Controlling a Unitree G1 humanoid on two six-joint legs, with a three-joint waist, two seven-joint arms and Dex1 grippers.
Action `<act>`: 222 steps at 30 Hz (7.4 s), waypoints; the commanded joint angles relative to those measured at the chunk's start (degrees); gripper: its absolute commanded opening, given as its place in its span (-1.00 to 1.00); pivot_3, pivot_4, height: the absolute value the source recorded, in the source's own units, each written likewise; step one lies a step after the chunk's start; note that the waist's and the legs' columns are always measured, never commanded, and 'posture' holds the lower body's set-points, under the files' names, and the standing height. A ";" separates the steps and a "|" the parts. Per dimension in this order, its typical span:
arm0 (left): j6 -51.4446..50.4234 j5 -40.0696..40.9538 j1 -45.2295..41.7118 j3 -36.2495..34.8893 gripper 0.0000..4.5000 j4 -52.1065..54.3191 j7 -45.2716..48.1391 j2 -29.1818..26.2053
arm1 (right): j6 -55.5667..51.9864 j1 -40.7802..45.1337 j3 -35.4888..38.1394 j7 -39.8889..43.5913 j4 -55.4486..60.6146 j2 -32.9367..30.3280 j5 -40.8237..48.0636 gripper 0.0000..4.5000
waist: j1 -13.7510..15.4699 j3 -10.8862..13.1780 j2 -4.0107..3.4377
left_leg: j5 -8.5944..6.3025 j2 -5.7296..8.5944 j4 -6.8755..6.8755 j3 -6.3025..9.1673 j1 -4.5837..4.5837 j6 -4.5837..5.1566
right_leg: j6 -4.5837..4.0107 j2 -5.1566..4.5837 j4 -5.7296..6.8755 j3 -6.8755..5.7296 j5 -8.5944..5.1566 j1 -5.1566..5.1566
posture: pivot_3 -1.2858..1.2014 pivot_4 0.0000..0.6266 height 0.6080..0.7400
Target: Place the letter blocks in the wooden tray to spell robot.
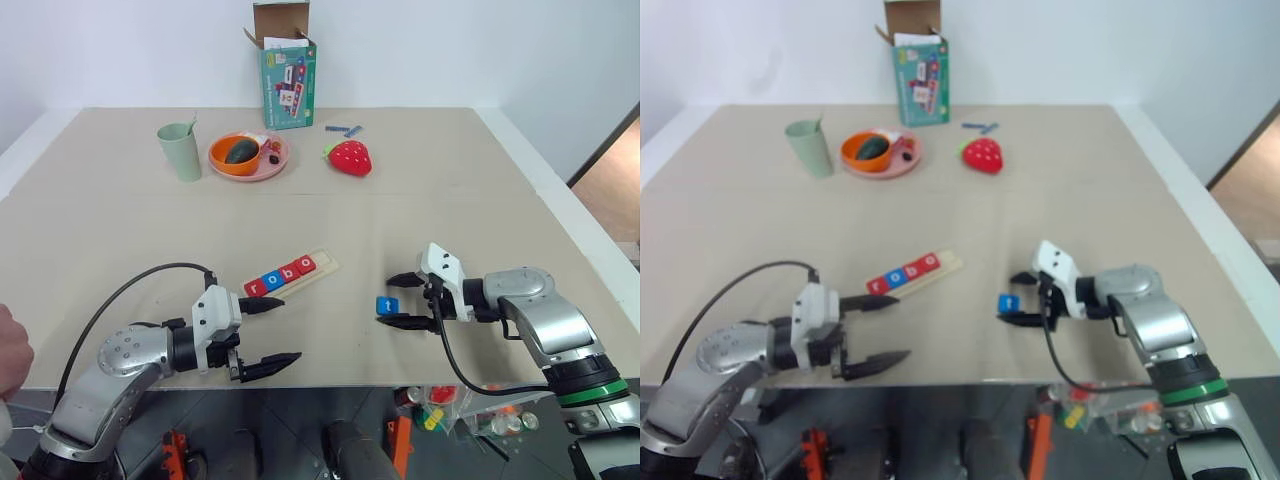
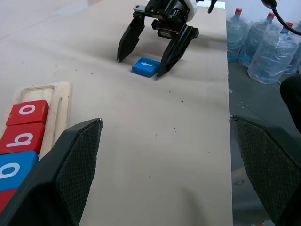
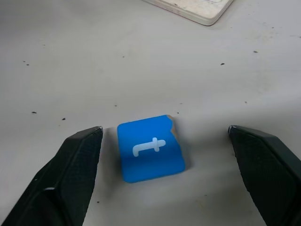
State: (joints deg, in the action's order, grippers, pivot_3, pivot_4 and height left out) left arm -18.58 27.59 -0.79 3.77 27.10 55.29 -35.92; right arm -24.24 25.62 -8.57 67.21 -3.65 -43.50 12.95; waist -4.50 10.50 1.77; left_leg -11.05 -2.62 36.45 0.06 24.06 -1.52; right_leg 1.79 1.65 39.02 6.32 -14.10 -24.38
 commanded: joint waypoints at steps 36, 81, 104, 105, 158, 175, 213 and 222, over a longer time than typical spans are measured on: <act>0.28 0.14 1.42 -2.32 1.00 0.40 -5.22 1.74 | 20.17 28.19 -7.12 9.72 -30.97 14.46 -9.70 -0.46 | 0.20 0.02 0.00 | -0.06 -0.01 -0.05 0.05 0.03 0.01 | 0.21 -0.05 0.00 -0.04 0.08 0.00 | 0.03 -0.52 1.00; -0.70 1.78 0.83 -4.23 1.00 1.84 -7.54 2.63 | 23.43 25.50 -8.03 11.14 -28.30 17.42 -7.44 0.97 | 0.04 0.02 0.01 | -0.04 -0.01 0.01 0.06 -0.01 -0.01 | 0.24 0.02 0.00 -0.04 0.15 0.04 | 0.03 -0.52 1.00; -0.98 1.57 1.47 -3.85 1.00 2.16 -8.97 3.29 | 35.73 32.70 -8.74 10.56 -46.24 21.65 -15.25 0.15 | 0.02 0.02 0.00 | -0.04 -0.04 0.00 0.08 -0.04 -0.01 | 0.19 0.05 0.01 -0.05 0.18 0.05 | 0.03 -0.52 1.00; -0.98 1.58 1.53 -3.87 1.00 2.18 -9.02 3.28 | 35.87 32.71 -8.68 10.60 -46.28 21.74 -15.34 0.15 | 0.02 0.02 0.00 | -0.04 -0.04 0.00 0.08 -0.04 -0.01 | 0.19 0.05 0.01 -0.04 0.18 0.05 | 0.03 -0.52 1.00; -0.37 1.06 0.04 -3.26 1.00 -0.40 -7.16 3.12 | 11.29 17.64 -6.52 9.96 -9.94 14.96 -11.96 -0.51 | 0.00 0.02 0.00 | -0.02 -0.04 0.01 0.10 -0.09 -0.03 | 0.13 0.07 0.03 -0.08 0.21 0.05 | 0.03 -0.52 1.00; -1.02 1.73 -0.87 -2.63 1.00 -0.29 -4.19 2.62 | 7.06 12.20 -0.51 5.47 -8.93 4.57 -6.92 0.99 | -0.04 0.02 0.01 | -0.02 0.03 0.00 0.04 -0.02 -0.04 | 0.19 -0.03 0.01 -0.03 0.08 0.03 | 0.03 -0.52 1.00; 2.86 -3.19 -1.15 -3.96 1.00 -3.30 -10.81 5.91 | 13.25 29.35 -8.42 8.15 -30.44 17.95 -10.75 -0.45 | 0.04 0.01 0.02 | -0.02 -0.01 -0.01 0.03 0.02 -0.04 | 0.27 0.04 0.00 0.00 0.16 0.01 | 0.03 -0.52 1.00; 2.86 -3.14 0.32 -4.21 1.00 -2.25 -11.51 5.87 | 16.76 32.14 -8.68 8.65 -37.44 19.00 -12.45 -0.45 | 0.02 0.02 0.01 | -0.03 -0.02 -0.01 0.08 0.02 -0.04 | 0.23 0.03 0.01 -0.05 0.18 -0.01 | 0.03 -0.52 1.00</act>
State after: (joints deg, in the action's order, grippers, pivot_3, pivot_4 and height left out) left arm -16.59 24.15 -0.56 0.55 22.89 44.05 -29.95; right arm -8.63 55.88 -18.05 75.17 -40.62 -24.47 0.66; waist -4.48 10.51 1.78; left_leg -11.08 -2.64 36.44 0.14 24.08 -1.56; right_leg 2.01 1.69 39.03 6.27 -13.90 -24.39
